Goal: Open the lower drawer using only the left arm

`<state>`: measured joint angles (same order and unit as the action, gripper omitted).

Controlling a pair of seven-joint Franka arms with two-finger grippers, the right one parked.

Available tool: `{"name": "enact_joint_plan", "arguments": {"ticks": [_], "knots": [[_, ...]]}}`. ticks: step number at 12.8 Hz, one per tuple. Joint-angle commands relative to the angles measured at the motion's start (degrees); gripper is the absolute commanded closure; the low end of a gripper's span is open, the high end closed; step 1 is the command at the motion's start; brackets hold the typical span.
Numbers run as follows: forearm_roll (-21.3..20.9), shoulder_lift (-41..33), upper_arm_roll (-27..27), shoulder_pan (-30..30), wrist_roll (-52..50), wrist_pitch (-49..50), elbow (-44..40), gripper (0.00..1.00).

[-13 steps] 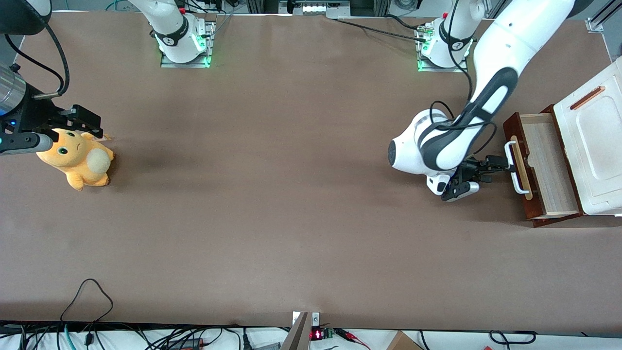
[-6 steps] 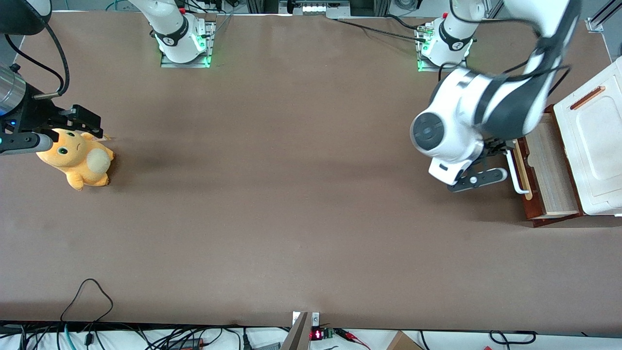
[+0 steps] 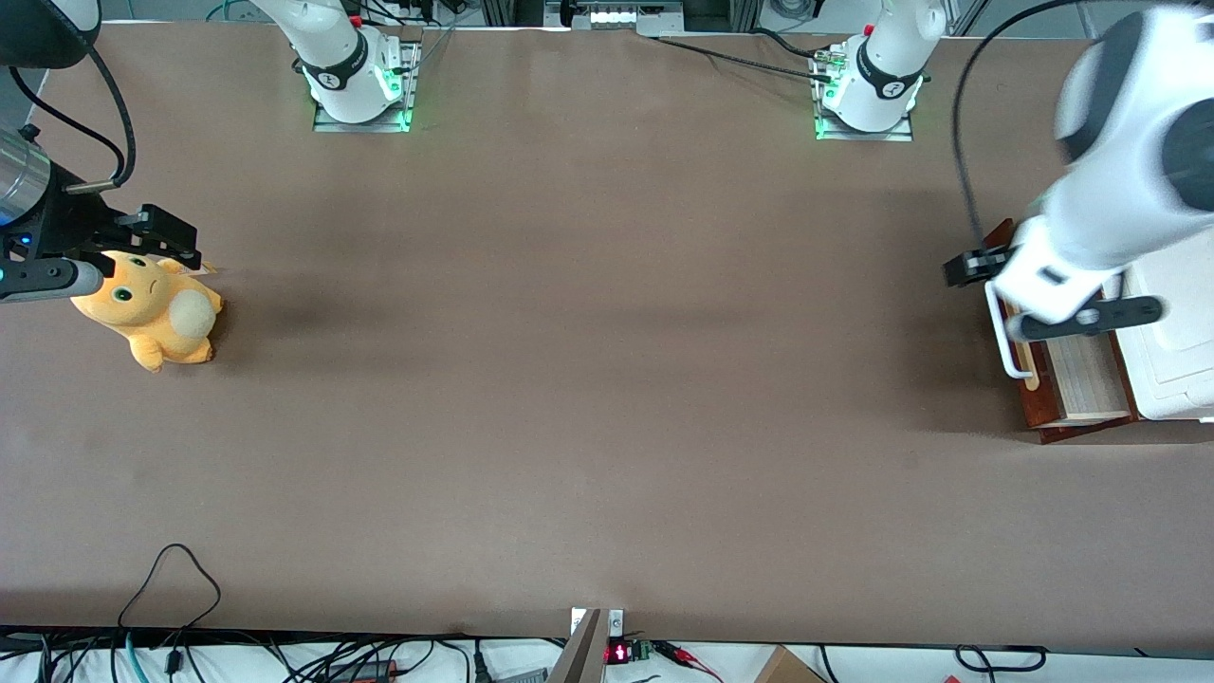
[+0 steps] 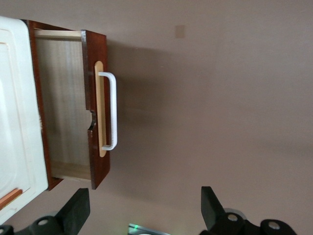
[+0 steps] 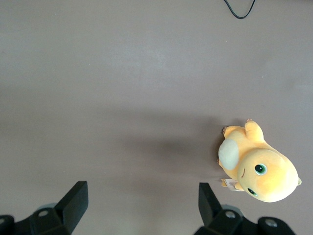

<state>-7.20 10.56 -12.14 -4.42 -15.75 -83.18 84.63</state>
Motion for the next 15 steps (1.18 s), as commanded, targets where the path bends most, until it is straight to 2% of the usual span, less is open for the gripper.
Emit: {"name": "enact_joint_plan", "arguments": {"ticks": [1,6,15], "knots": [[6.4,-4.0,7.5,3.2,6.2,-1.1,1.8,0.00],[6.5,-9.5,9.5,4.5,9.2,-6.5,9.6,0.00],[6.5,-9.4,9.6,4.5,10.9,-7.9,9.1,0.00]]}}
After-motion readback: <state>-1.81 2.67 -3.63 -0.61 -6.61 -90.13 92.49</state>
